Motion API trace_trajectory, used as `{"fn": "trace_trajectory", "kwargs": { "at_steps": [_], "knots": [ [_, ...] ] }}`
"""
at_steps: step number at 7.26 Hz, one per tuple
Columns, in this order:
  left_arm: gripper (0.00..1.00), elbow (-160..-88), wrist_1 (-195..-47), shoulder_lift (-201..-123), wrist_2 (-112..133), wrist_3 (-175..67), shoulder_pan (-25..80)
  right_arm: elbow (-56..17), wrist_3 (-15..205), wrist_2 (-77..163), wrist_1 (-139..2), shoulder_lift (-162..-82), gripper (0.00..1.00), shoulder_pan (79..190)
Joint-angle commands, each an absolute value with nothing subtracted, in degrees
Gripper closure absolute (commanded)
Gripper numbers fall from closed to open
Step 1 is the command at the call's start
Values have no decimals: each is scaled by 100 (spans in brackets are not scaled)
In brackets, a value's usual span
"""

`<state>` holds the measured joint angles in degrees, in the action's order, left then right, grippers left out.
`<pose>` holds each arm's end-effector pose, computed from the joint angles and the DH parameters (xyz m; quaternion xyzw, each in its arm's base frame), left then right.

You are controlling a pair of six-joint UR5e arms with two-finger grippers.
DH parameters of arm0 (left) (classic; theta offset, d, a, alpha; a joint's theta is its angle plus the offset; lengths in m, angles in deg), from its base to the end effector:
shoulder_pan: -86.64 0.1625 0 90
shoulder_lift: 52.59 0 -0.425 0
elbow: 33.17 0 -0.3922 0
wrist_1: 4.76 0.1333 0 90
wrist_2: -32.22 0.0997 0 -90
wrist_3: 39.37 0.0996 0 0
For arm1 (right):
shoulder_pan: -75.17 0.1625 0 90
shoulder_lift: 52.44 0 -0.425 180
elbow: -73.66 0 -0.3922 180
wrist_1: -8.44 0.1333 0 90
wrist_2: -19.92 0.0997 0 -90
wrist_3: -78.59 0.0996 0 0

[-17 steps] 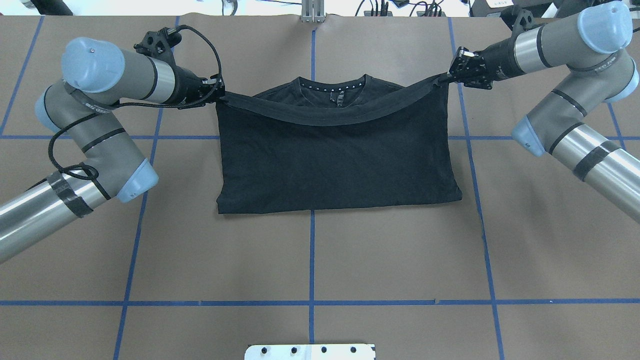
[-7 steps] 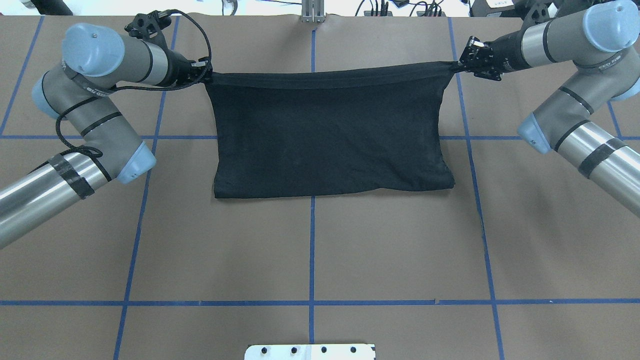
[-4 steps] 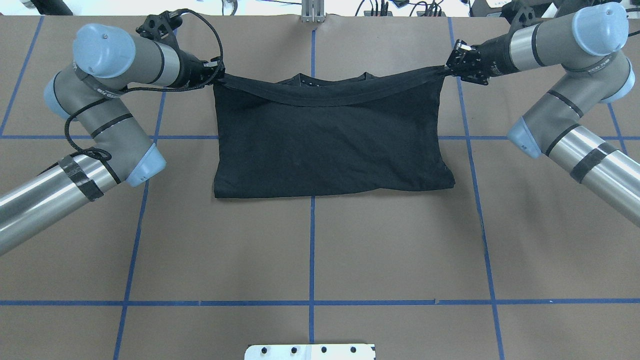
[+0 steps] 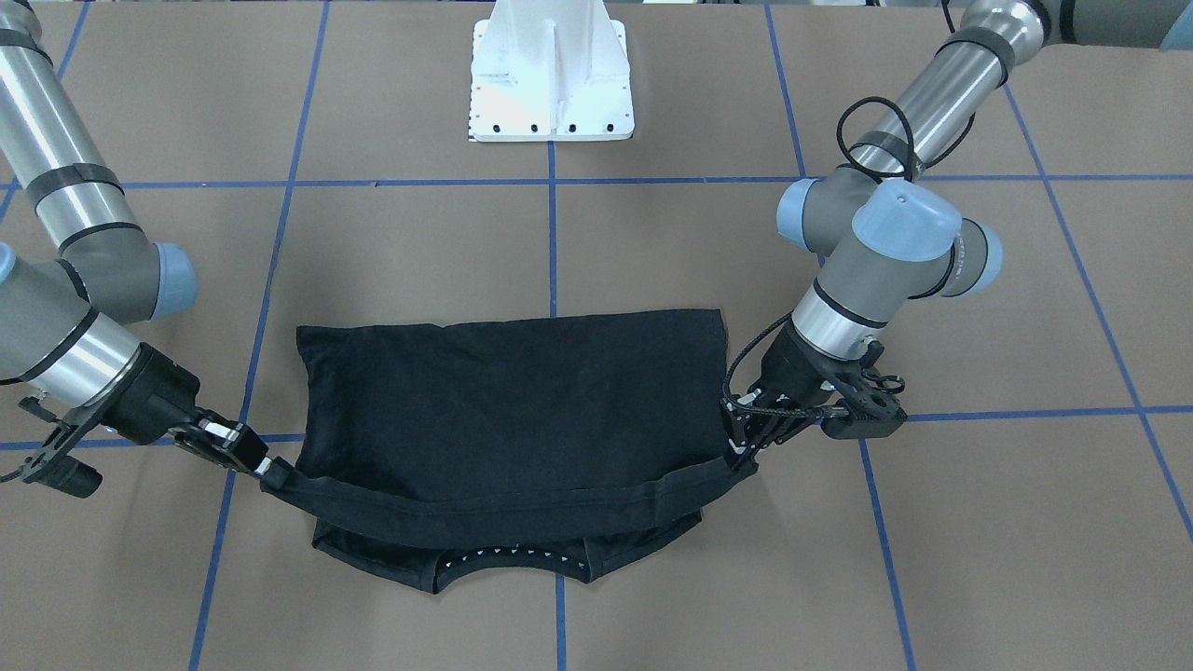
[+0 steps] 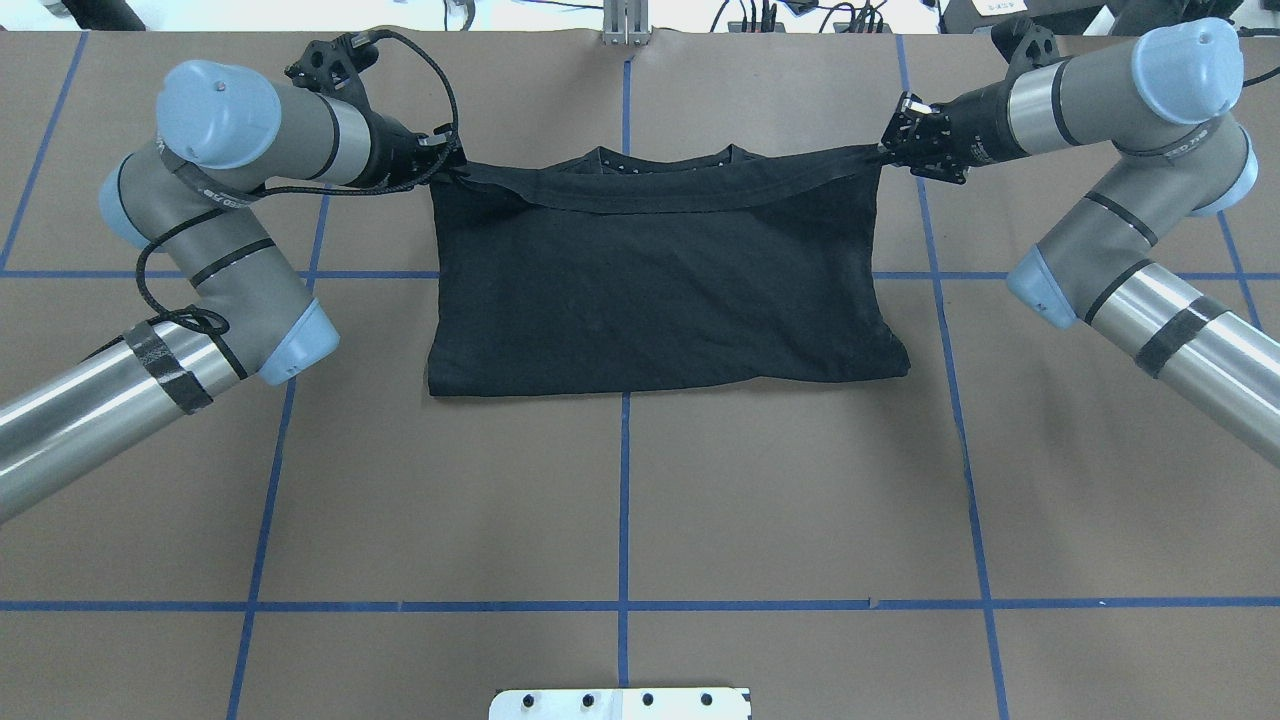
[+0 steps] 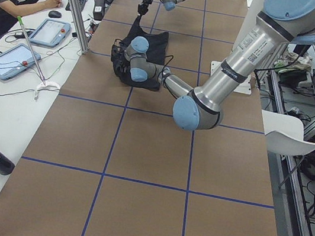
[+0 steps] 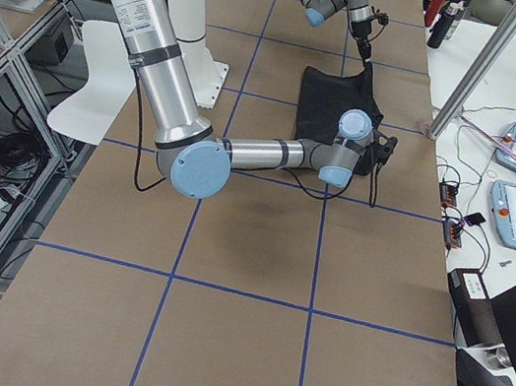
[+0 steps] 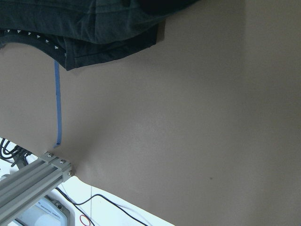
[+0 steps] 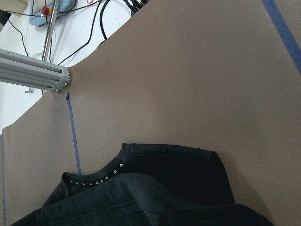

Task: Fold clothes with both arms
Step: 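Open both grippers and lift them away from the folded shirt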

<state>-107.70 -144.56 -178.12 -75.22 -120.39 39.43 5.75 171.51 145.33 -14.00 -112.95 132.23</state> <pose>0.4260 -0.6125 0.3130 0.1569 0.5578 -0.1834 0.7941 -0.3185 -0.6306 0.4067 0.0489 -0.6260 0.2176 0.7473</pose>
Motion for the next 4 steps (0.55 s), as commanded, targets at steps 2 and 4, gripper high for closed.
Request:
{"fn": "trace_trajectory", "kwargs": {
  "at_steps": [2,4],
  "knots": [
    [0,-10779,-14451,-17792,-7527,-11954,3891,563,17193,14552,-1573,-11229,0,13300],
    [0,-10857,-14389,-17766,-7535,-11804,3847,249,17577,14953,-1677,-11316,0,13291]
  ]
}}
